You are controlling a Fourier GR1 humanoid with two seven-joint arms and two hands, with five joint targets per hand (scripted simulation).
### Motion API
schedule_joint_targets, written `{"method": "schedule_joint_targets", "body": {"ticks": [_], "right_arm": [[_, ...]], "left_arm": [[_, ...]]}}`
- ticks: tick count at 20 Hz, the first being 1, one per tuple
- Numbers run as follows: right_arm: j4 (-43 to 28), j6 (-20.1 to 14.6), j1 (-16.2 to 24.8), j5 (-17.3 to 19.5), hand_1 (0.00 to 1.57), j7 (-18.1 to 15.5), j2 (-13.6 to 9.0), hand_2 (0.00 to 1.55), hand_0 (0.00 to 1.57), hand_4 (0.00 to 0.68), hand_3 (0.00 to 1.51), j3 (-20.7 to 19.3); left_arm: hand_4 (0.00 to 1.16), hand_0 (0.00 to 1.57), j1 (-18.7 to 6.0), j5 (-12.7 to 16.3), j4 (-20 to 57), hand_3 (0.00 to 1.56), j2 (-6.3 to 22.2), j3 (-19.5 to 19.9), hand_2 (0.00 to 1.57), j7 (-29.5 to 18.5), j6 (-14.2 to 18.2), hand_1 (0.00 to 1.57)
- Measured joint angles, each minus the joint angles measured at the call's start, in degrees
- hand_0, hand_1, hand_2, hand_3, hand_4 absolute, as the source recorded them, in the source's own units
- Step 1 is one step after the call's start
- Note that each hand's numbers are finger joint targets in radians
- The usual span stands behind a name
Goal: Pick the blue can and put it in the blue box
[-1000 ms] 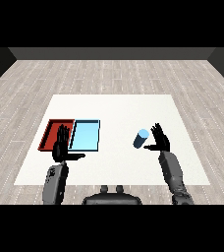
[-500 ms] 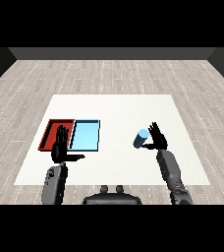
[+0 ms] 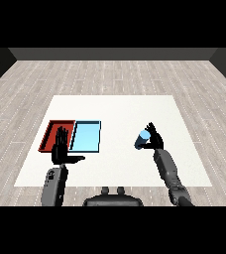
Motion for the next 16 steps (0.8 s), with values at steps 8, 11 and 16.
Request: {"method": "schedule_joint_targets", "body": {"ticks": [8,11,16], "right_arm": [[5.1,0.5,-3.1,1.0,0.00,-2.0,-0.1,0.00,0.00,0.000,0.00,0.2],[5.2,-0.1,-3.4,1.3,0.00,-2.1,0.6,0.00,0.00,0.000,0.00,0.6],[9.6,0.2,-6.7,1.5,0.00,-2.9,0.9,0.00,0.00,0.000,0.00,0.1]], "left_arm": [[0.00,0.00,0.0,-0.1,-0.3,0.00,-0.3,-0.3,0.00,0.3,0.4,0.00],[0.00,0.00,0.8,0.5,-0.9,0.00,0.1,0.3,0.00,0.0,-0.2,0.00],[0.00,0.00,0.9,0.1,-0.3,0.00,-0.2,0.1,0.00,-0.4,-0.2,0.00]]}}
